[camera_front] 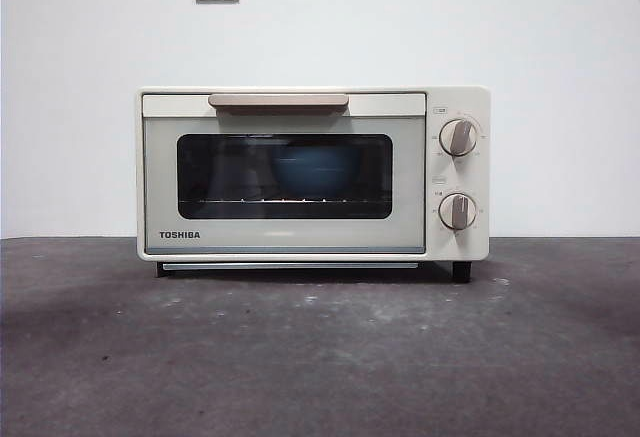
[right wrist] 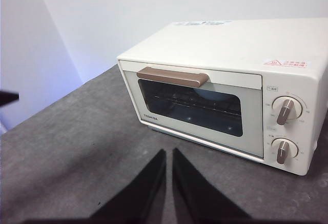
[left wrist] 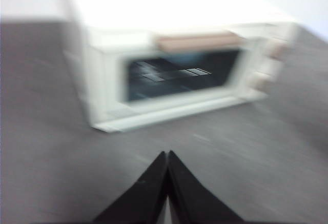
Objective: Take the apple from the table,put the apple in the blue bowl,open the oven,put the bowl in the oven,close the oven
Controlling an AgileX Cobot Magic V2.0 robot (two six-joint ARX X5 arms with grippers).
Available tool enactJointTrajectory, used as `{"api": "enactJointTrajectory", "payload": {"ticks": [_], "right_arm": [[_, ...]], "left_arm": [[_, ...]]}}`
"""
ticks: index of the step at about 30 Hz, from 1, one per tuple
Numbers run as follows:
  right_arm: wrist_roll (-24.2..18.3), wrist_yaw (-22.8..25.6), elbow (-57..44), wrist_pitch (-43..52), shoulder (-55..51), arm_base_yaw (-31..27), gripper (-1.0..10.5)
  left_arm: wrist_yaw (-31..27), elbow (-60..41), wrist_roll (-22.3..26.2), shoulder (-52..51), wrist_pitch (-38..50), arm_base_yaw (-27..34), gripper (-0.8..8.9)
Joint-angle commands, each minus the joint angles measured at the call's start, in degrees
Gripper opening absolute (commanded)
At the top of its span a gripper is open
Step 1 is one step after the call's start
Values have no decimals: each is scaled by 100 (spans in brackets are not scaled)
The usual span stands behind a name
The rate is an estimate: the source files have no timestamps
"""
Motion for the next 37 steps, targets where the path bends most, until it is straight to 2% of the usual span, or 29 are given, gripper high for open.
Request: {"api": "enactJointTrajectory", "payload": {"ticks": [1,9,13,19,28,37], "right_arm": [[-48,22,22,70,13,59,5],[-48,22,22,81,13,59,5],[-48,22,22,87,13,59,5],[-48,22,22,90,13,59,5],[-48,22,22,90,13,59,5],[-48,22,24,92,13,59,5]], "left_arm": [[-675,-85,835,-181,400,308,8],[-767,-1226,944,-1189,1593,1506,8],[-767,-1980,761,-1777,1867,1818,8],[-767,-2754,678,-2332,1812,1921,8],[-767,-3379,540,-2846,1384,1921,8],[-754,-3665,59,-2846,1427,1921,7]]}}
